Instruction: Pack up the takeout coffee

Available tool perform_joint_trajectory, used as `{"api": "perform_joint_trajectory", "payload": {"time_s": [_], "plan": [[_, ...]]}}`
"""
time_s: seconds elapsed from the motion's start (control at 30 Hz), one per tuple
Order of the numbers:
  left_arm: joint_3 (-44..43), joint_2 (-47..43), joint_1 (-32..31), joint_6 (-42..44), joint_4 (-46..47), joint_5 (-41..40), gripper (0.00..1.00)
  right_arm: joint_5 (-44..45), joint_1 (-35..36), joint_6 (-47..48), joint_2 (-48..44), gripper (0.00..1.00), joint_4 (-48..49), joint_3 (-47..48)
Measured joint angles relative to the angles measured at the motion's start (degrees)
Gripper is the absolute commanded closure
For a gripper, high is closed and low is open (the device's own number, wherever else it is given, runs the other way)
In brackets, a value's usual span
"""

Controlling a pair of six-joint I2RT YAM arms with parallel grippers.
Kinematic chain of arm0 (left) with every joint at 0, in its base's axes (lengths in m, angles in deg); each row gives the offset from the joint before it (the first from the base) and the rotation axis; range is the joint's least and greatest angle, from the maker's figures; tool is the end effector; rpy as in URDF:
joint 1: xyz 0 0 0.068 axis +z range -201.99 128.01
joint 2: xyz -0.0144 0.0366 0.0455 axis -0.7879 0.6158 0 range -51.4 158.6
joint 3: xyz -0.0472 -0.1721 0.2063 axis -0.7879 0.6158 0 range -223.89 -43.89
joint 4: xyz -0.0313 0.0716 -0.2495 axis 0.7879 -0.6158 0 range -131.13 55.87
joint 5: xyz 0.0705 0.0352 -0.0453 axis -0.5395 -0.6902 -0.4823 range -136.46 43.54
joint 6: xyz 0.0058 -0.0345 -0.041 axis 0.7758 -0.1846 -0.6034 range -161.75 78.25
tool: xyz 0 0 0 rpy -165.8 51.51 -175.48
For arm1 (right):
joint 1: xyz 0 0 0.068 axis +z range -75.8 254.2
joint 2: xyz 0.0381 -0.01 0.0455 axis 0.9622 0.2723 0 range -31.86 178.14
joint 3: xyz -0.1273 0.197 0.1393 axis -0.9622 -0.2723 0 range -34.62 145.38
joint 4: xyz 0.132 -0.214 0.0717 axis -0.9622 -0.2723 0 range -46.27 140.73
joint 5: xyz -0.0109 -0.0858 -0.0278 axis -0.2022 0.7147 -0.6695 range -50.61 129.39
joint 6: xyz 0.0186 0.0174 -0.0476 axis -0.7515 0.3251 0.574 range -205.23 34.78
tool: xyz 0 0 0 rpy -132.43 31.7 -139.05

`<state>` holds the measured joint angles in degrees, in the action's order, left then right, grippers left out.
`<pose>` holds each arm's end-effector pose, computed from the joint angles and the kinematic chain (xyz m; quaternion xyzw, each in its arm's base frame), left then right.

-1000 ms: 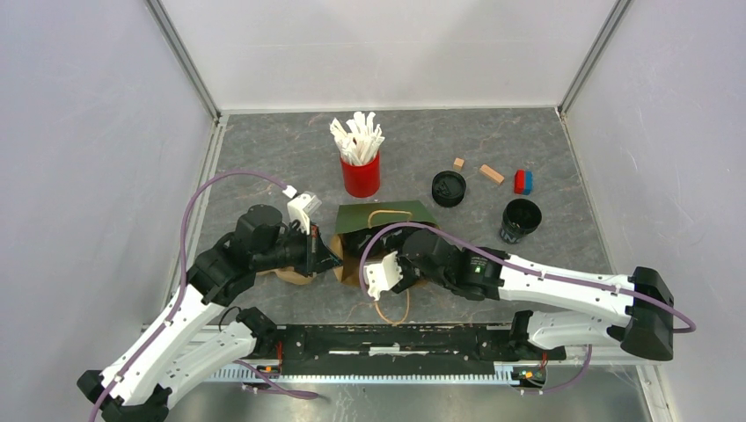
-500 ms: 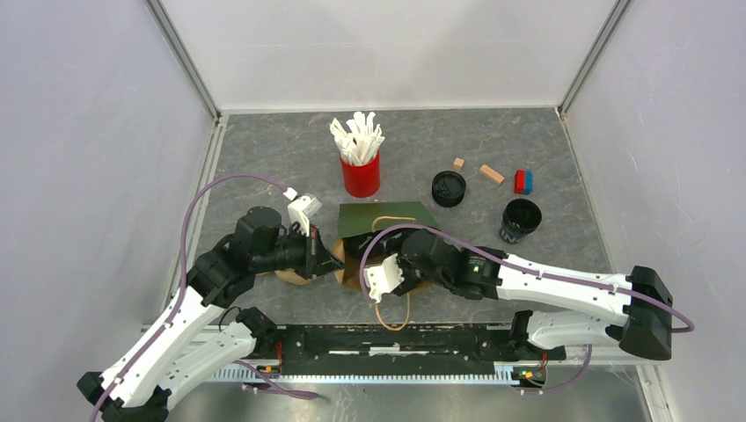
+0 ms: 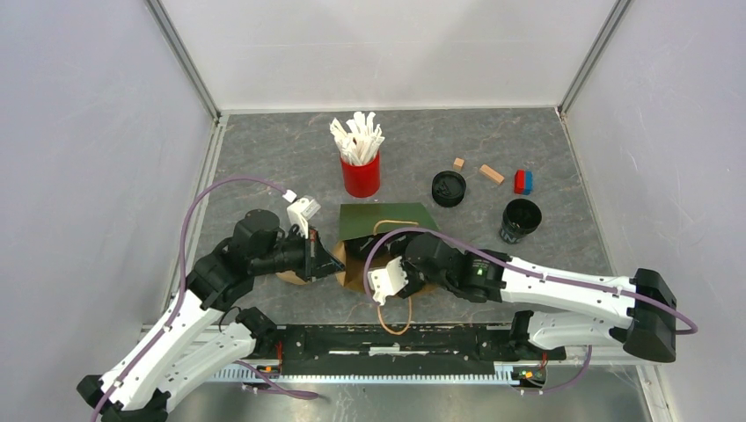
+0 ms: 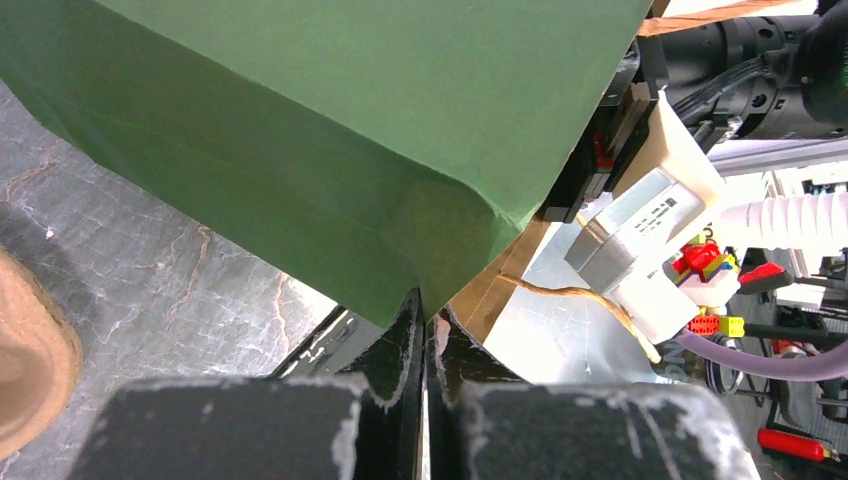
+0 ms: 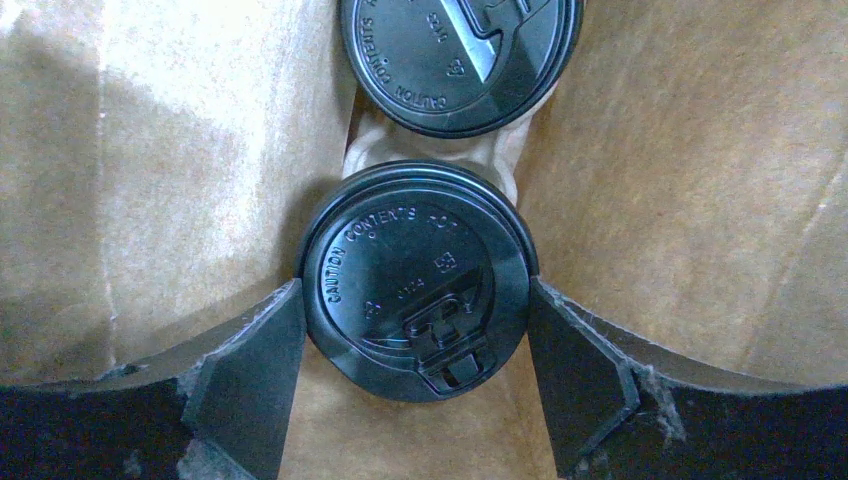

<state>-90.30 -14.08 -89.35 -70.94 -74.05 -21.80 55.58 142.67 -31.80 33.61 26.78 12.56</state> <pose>0.0974 -0.0931 0.3170 0.1657 0.8399 -0.4200 0.3013 0.0980 0.2214 0.2609 -0.7637 0.4894 -0.0752 0.4142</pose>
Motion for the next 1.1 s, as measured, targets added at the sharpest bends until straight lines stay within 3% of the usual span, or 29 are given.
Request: {"api": "perform_joint_trajectory", "payload": {"time_s": [1.1], "plan": [[3.1, -2.1, 0.0, -1.31, 2.36, 1.49, 0.98, 2.05, -2.45, 3.54, 1.11, 0.18, 12.74, -6.23]]}}
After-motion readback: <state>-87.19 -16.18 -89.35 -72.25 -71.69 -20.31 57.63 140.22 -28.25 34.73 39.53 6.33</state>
